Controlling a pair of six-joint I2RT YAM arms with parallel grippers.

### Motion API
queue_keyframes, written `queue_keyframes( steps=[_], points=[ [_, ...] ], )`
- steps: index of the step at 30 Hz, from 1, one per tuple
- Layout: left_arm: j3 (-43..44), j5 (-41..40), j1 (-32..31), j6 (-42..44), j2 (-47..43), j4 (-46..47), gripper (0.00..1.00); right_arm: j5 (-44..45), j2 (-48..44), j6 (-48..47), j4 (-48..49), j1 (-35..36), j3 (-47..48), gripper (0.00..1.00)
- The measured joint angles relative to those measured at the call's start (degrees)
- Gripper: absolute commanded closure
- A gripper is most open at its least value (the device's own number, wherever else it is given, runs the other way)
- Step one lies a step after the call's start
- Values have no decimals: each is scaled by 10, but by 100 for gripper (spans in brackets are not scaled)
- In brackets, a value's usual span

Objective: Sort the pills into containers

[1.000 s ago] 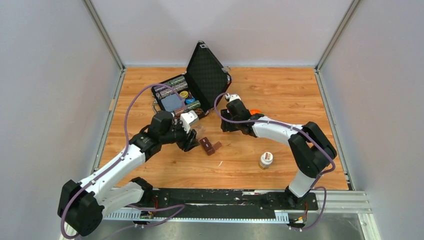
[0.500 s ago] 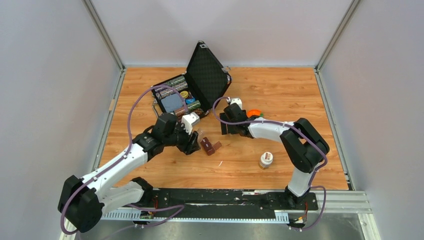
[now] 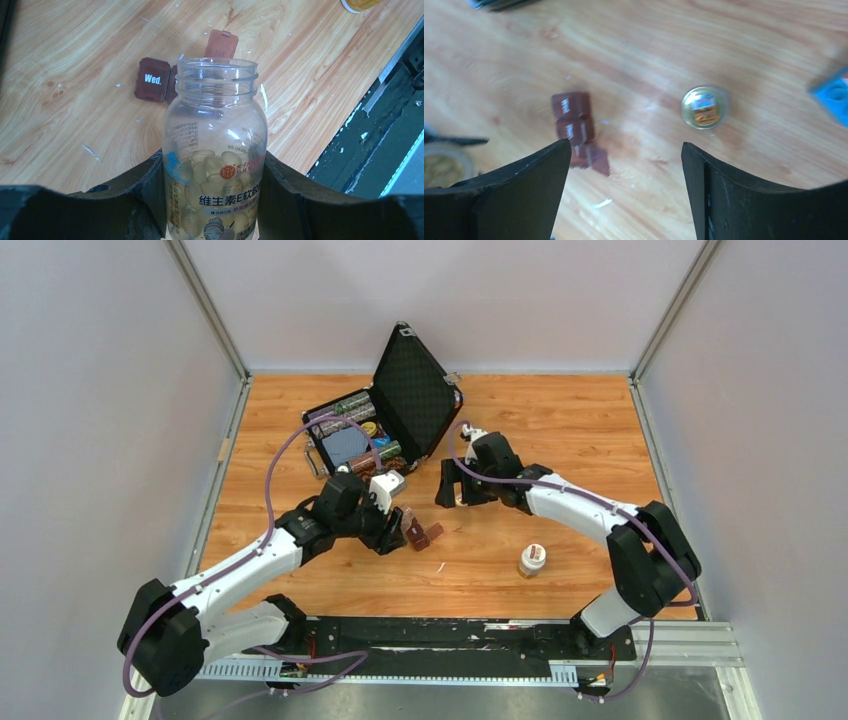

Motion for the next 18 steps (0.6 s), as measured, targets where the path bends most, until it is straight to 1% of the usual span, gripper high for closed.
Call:
queue_keyframes(
  steps=[2,5,8,13,15,18],
  points=[
    [-3,-1,0,0,0,5,100,-63,-10,-3,11,-9,-13,18],
    [-5,-3,-1,0,0,12,100,-139,6,-3,19,-16,-21,20],
    [-5,-4,-1,0,0,20,100,-191,33,2,34,-22,-32,28],
    [-15,-7,-1,0,-5,35,100,-273,53,24,76,-40,-75,48],
    [-18,-8,-1,-1,-7,37,100,-298,60,31,89,-47,-83,53],
    [-19,-8,-1,0,-8,41,100,-323,73,42,117,-50,-85,56]
  ],
)
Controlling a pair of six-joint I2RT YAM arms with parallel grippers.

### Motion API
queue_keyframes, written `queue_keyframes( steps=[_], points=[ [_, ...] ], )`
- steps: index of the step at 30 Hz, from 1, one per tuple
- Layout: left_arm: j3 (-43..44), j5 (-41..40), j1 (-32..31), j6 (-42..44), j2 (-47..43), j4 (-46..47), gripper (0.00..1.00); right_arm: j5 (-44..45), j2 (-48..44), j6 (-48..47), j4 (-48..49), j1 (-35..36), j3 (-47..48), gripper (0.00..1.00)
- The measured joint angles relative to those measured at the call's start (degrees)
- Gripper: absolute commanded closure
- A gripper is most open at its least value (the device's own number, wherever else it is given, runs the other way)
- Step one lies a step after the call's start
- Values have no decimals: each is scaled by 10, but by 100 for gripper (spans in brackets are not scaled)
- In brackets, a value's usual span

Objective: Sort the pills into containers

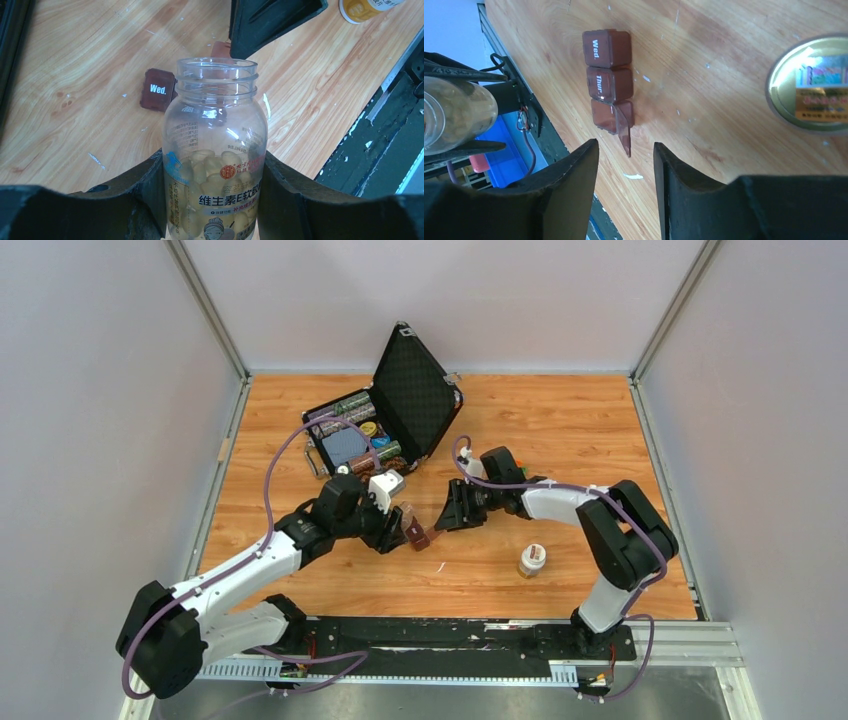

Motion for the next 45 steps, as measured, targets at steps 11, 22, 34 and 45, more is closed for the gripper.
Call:
queue_keyframes(
  steps=[11,22,34,45],
  points=[
    [0,-4,0,5,0,-2,100,-20,45,29,62,0,-1,73],
    [1,5,0,15,9,-2,100,-34,45,59,79,0,-2,98],
    [9,7,0,20,33,-1,100,-16,-26,35,6,-28,-10,94],
    [13,12,-4,21,61,5,100,2,-76,-12,-48,-49,-20,92]
  ],
)
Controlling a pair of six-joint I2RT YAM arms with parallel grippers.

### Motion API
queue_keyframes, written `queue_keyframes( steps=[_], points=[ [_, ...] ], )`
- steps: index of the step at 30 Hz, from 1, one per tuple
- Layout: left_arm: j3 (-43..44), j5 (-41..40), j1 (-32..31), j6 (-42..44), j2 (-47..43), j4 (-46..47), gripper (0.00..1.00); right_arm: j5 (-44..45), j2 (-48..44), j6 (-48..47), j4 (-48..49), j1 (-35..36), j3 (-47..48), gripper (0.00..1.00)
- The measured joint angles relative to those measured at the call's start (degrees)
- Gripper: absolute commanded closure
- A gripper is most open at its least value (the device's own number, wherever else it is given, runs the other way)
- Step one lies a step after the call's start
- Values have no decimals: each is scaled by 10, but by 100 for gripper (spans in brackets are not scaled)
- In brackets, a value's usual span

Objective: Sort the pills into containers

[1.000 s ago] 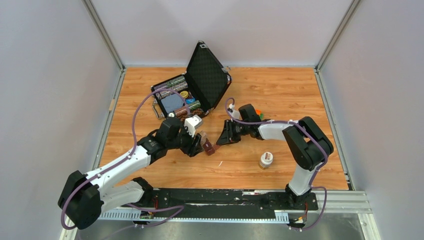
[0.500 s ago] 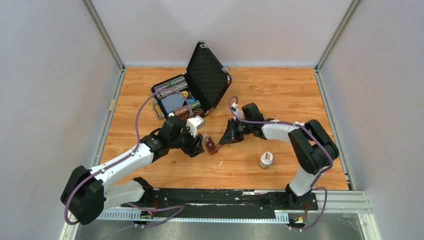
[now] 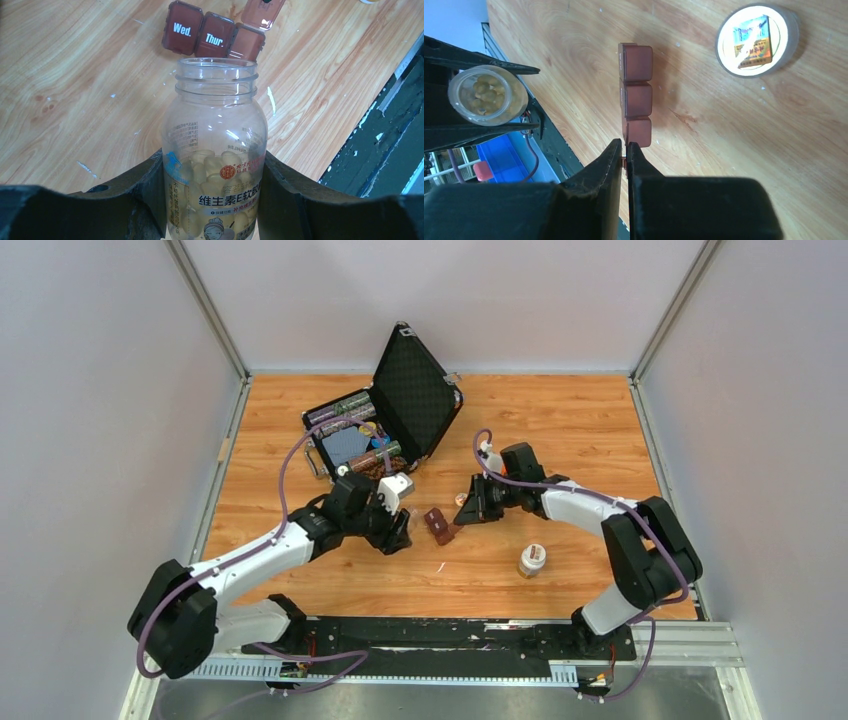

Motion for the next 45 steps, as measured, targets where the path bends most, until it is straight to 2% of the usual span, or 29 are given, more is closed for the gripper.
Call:
queue_keyframes(
  steps=[10,12,18,23,27,36,45],
  points=[
    [0,6,-30,-11,33,21,100,16,27,3,7,-3,-5,83],
    [1,6,-37,-13,46,21,100,21,27,6,8,-4,-5,75],
    [17,5,-50,-13,77,14,100,27,27,19,15,-4,-5,27],
    [32,-5,-64,-12,86,5,100,49,15,21,-3,-8,-5,14],
    [54,-50,-94,-9,101,-7,100,85,-19,22,-35,-14,-5,11],
    [126,-259,-209,10,168,-68,100,176,-125,38,-93,-31,-5,10],
    [209,-393,-256,8,248,-163,100,200,-149,62,-120,-82,-5,11]
  ],
)
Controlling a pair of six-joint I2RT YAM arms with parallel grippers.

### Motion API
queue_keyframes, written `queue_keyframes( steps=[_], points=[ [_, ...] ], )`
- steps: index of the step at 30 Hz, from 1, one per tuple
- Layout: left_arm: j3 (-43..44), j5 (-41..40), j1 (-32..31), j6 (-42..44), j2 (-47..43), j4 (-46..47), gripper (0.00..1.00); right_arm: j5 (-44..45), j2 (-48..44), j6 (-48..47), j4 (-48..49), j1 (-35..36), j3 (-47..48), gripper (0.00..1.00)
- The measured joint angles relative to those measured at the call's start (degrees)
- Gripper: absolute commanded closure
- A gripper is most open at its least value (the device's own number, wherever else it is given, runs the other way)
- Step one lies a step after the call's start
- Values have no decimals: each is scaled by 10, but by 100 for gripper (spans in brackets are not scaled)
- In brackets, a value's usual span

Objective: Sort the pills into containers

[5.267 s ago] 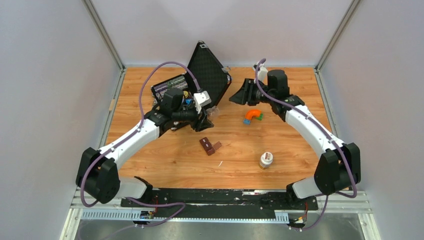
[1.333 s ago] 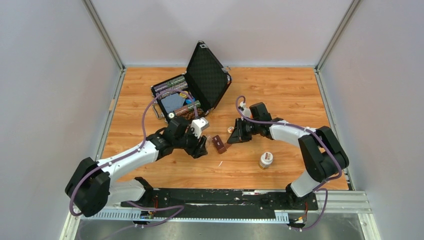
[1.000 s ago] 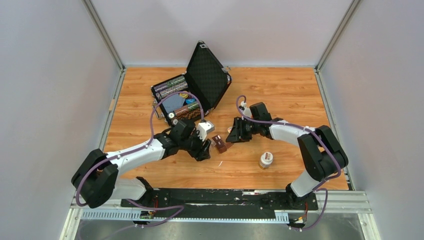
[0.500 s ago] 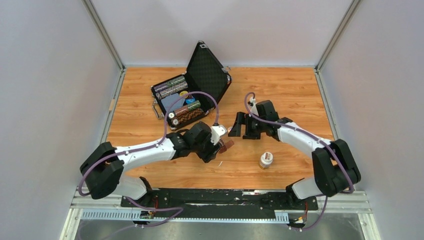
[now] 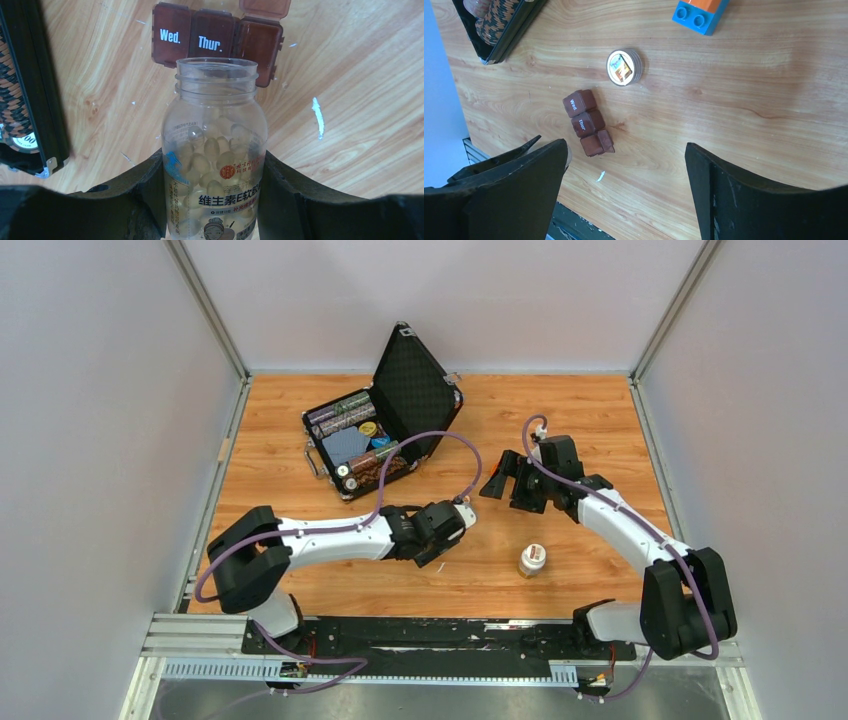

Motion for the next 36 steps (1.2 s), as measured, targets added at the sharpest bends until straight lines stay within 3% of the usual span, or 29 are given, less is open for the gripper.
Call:
queue_keyframes(
  steps=[7,22,36],
  points=[
    [15,-21,-4,0,28,-35,100,0,0,6,-6,-4,0,12],
    [76,32,-4,16,82,-92,100,-1,1,11,-7,-16,0,12],
    [145,28,-4,25,126,-172,100,-1,8,12,-7,-22,0,13]
  ],
)
